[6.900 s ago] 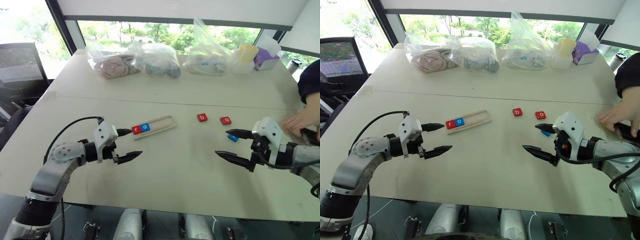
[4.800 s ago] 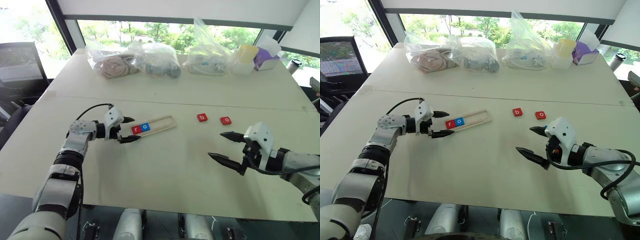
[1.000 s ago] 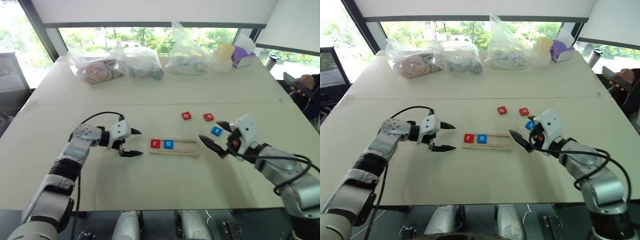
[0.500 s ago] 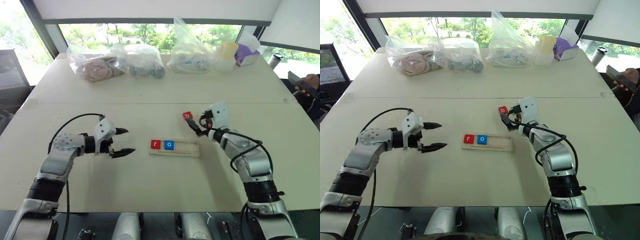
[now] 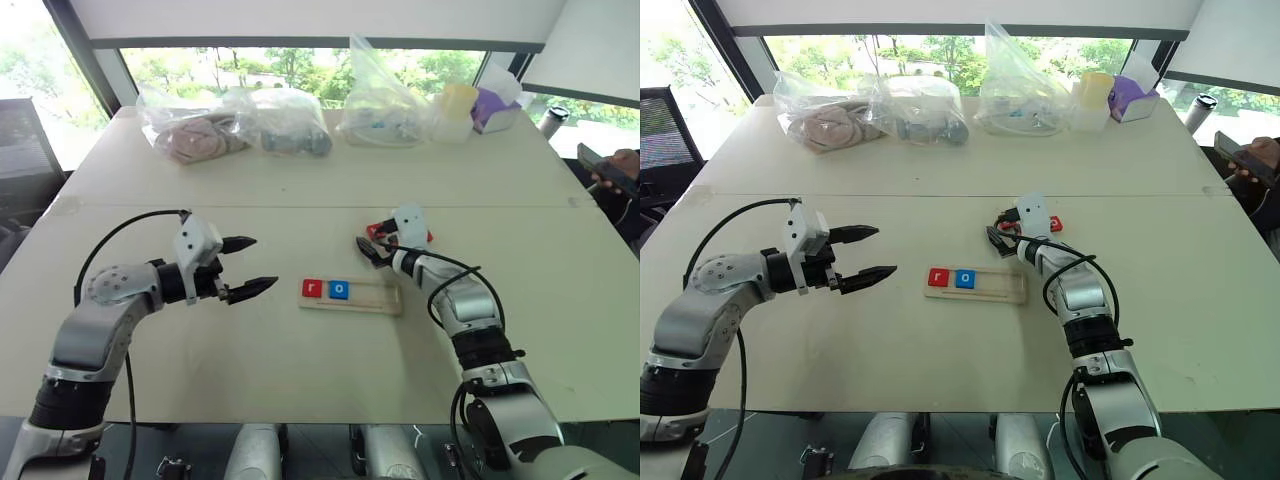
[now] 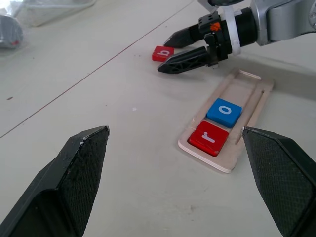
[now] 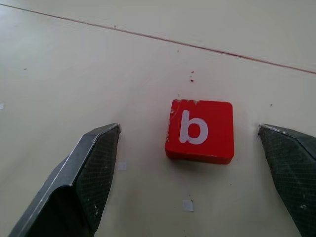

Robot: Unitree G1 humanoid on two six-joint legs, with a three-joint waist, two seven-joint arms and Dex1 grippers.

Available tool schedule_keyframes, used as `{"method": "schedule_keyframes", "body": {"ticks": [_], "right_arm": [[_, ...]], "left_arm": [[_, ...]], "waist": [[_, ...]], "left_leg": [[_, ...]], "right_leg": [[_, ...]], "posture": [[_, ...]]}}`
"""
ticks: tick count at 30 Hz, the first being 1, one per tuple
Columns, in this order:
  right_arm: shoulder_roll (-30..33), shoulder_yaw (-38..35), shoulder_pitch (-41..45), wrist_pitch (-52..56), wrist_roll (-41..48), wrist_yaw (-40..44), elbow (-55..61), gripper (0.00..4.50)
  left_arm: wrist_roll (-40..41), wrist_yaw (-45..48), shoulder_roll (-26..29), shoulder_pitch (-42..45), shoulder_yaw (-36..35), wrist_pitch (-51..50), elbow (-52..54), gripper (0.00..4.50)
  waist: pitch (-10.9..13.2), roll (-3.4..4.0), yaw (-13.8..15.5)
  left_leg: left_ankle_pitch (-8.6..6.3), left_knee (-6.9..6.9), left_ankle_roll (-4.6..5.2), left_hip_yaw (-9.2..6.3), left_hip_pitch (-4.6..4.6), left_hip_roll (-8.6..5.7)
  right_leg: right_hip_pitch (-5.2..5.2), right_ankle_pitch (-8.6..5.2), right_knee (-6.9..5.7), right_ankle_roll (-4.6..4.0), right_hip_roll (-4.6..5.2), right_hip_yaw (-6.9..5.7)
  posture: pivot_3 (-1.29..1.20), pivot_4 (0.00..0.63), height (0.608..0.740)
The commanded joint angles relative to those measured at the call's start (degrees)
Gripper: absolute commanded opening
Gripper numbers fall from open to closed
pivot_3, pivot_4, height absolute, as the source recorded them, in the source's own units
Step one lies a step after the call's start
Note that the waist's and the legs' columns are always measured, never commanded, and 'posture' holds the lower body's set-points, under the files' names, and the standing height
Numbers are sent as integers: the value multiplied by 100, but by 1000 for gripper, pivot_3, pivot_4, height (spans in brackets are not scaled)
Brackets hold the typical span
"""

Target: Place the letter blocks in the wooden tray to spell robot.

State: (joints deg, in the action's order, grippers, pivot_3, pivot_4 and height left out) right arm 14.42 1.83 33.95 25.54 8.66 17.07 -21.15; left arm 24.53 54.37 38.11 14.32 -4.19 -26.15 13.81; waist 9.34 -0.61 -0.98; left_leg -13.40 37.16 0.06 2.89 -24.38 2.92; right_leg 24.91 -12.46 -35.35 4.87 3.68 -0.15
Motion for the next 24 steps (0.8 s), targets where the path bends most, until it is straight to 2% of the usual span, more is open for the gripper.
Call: {"method": "schedule_keyframes", "body": {"ticks": [1, 4, 8, 9, 14, 18, 24], "right_arm": [[-79, -166, 173, -44, -8, -68, -236, 4500], [-127, -147, 242, -50, -72, -119, -354, 3600], [-127, -68, 126, 90, -172, -120, -125, 1530], [-116, -67, 64, 180, -171, -123, 0, 1168], [40, -121, -228, 562, -193, -129, 788, 1191], [337, -270, -888, 1476, -76, -163, 2599, 1191], [696, -716, -2314, 3233, 313, -221, 5469, 1191]], "left_arm": [[97, -105, 4, -28, -111, 21, 225, 4451], [81, -149, 6, -68, -105, 60, 226, 4500], [8, -242, -38, -100, -24, 126, 222, 4500], [0, -272, -61, -93, -2, 135, 216, 4500], [-46, -368, -182, -58, 125, 174, 199, 4500], [-78, -371, -308, -23, 242, 261, 99, 4500], [-159, -301, -515, 148, 461, 454, -220, 4500]], "waist": [[0, 0, -1], [0, 0, -8], [0, 0, -14], [0, 0, -15], [0, 0, 4], [2, 4, 41], [2, 4, 37]], "left_leg": [[0, 1, 0, 0, 0, 0], [1, 1, -1, 0, 3, 0], [1, -1, -2, 0, 4, 1], [1, -1, -2, 0, 4, 1], [1, -3, -2, 0, 4, 2], [1, -2, -2, 0, 1, 1], [0, -3, -3, 0, -1, 1]], "right_leg": [[-1, 0, 0, 0, 0, 0], [-3, 1, 0, -1, 0, 1], [-2, 1, 0, -2, 0, 1], [-2, 1, 0, -2, -1, 1], [-2, 0, 0, -1, -1, 1], [-1, 0, 2, -1, 1, 1], [0, -1, 10, -1, 4, 0]], "posture": [[0, 150, 740], [0, 150, 740], [0, 150, 740], [0, 150, 740], [0, 150, 740], [0, 150, 740], [0, 150, 740]]}}
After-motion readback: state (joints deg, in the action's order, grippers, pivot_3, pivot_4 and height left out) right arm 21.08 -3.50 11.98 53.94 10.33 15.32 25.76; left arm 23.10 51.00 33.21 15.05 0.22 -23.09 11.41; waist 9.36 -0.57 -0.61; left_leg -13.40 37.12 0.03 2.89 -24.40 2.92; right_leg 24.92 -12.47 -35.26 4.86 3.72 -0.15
